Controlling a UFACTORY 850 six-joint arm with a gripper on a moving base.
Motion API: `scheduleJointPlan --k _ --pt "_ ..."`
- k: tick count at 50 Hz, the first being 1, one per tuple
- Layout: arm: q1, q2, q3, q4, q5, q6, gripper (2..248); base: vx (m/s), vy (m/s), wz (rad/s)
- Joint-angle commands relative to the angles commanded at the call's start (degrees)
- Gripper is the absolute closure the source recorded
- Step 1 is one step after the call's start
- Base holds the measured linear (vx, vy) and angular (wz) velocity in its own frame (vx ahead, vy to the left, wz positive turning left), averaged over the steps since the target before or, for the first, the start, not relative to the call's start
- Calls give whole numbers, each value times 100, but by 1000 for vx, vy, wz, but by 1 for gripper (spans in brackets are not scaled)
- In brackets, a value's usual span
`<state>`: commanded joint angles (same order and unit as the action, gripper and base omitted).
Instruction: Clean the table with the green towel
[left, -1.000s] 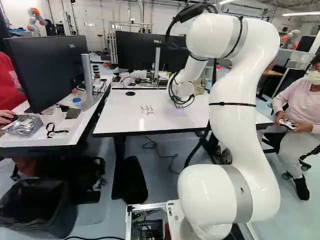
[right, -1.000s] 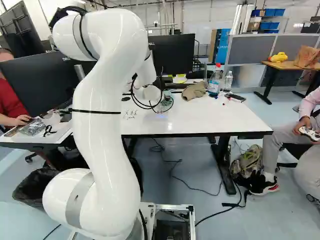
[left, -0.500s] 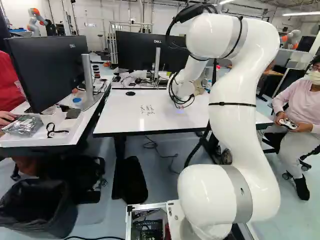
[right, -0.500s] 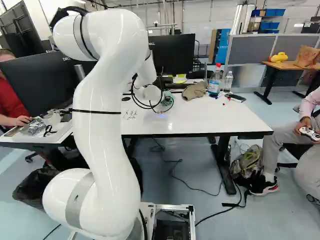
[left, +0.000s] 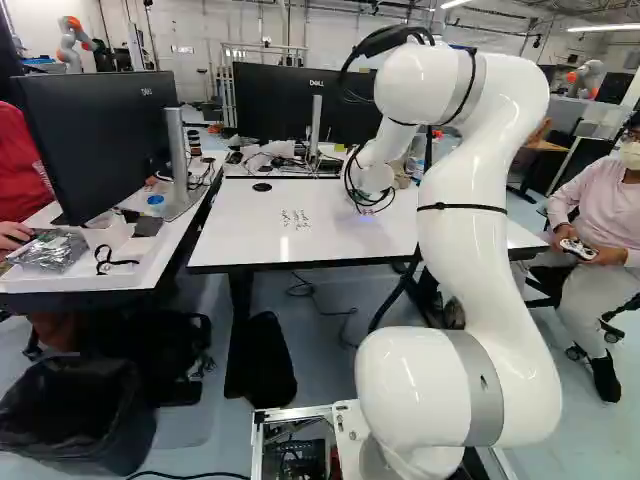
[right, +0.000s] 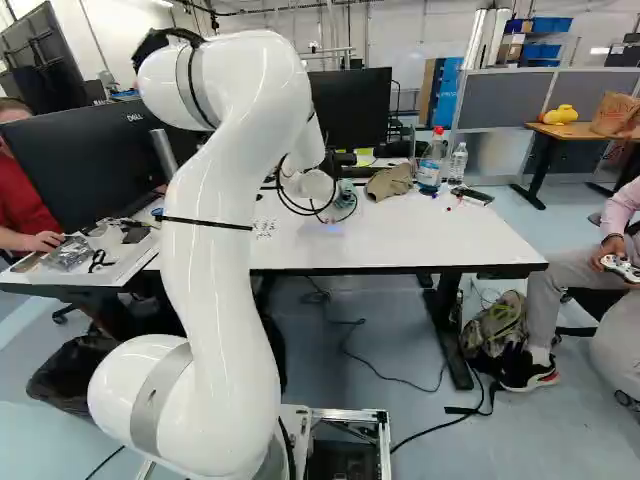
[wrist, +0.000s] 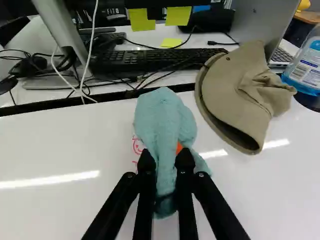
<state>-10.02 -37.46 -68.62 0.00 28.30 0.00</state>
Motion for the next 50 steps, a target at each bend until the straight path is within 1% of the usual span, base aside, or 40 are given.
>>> scheduleJointPlan --k 8,13,23,33,42,50 --pt "-85 -144 -201 0 0 0 202 0 0 0" --pt "-98 -254 -355 0 0 0 202 0 0 0" --pt "-58 -488 -685 0 0 0 202 0 0 0" --pt "40 -660 -930 0 0 0 202 0 0 0" --pt "154 -676 -954 0 0 0 202 0 0 0" --pt "237 -578 -814 0 0 0 202 0 0 0"
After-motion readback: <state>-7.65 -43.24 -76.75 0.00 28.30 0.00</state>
